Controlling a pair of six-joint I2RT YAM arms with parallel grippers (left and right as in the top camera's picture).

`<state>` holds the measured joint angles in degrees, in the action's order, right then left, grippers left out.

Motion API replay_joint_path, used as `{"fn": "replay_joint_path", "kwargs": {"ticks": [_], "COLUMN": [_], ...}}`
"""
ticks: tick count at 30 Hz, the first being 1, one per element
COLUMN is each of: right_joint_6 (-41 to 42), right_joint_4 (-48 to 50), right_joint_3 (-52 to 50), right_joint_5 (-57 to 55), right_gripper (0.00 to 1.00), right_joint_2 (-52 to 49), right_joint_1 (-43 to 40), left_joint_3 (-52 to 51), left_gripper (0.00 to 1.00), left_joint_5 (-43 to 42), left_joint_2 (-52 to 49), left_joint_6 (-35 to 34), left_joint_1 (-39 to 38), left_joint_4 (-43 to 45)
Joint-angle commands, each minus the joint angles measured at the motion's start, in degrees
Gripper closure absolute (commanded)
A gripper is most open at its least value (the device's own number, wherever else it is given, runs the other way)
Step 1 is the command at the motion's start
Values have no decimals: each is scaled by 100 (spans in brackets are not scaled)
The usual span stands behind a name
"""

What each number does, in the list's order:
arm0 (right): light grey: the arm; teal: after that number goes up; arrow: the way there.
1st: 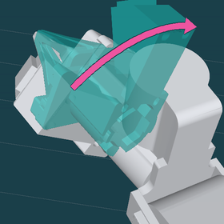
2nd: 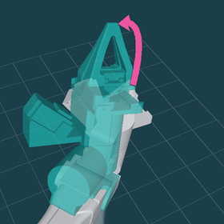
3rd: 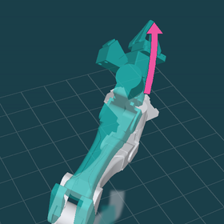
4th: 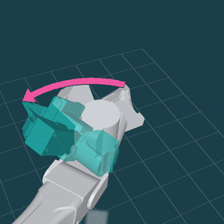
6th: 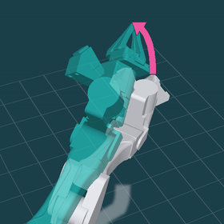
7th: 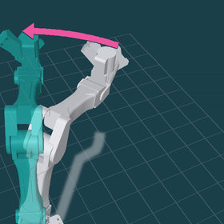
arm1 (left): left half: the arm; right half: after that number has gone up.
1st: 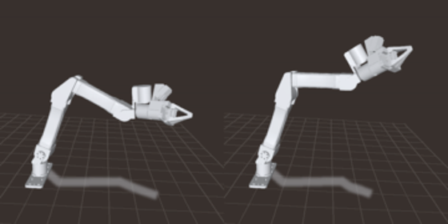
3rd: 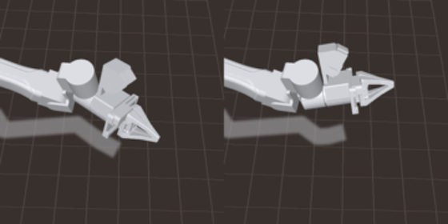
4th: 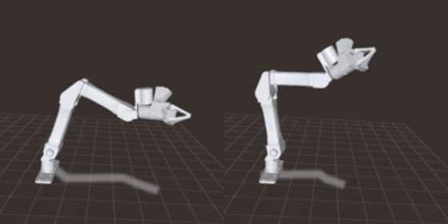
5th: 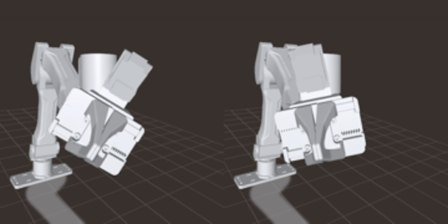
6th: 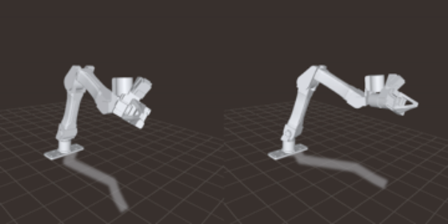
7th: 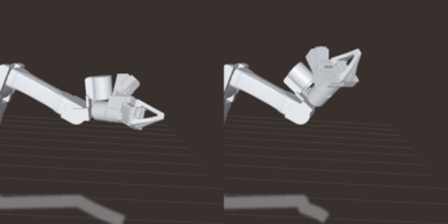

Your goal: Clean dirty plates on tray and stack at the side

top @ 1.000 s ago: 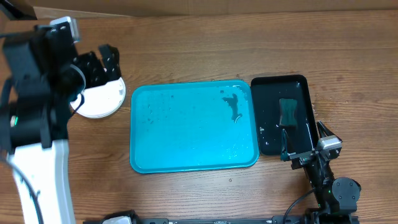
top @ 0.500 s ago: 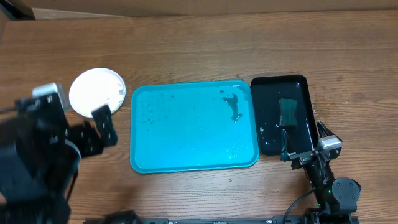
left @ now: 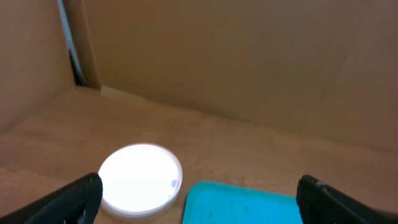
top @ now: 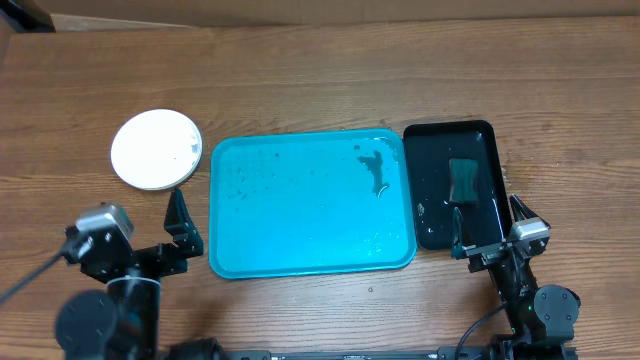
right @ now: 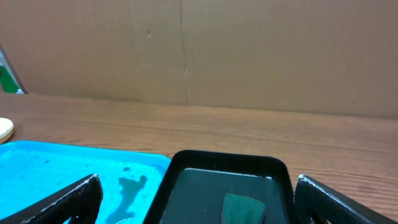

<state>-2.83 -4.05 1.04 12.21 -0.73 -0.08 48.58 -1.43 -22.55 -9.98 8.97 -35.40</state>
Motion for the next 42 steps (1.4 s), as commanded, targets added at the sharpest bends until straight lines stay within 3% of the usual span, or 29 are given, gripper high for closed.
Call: {"fn": "replay_joint_path", "kwargs": {"ticks": [1,9,14,28,34,36,42], "right_joint_6": [-22,-22,-22,-22,-22,-22,-22], "right_joint_4": [31,31,31,31,31,31,31], "right_joint_3": [-59,-59,-59,-59,-59,-59,-59], "right_joint_5": [-9,-9,-9,-11,-9,-11,-9], "right_gripper": [0,0,0,0,0,0,0], "right_joint_2": [57,57,57,57,57,57,57], "right_joint_1": [-26,-26,-26,-26,-26,-26,-26], "left_joint_3": [-1217,-3099,-3770,-4802,-4830,-4830,-4828], "left_gripper": [0,0,0,0,0,0,0], "left_joint_5": [35,35,37,81,236,326,295], "left_joint_2": [758,1832,2236,2234,2234,2234,2234], "left_joint_6": [-339,-787,-807,-804,-763,-588,490], "left_joint_1": [-11,-11,-35,-369,-466,-474,-660], "left_joint_4": [1182,3901,4607,4577,3565,3058,3095]}}
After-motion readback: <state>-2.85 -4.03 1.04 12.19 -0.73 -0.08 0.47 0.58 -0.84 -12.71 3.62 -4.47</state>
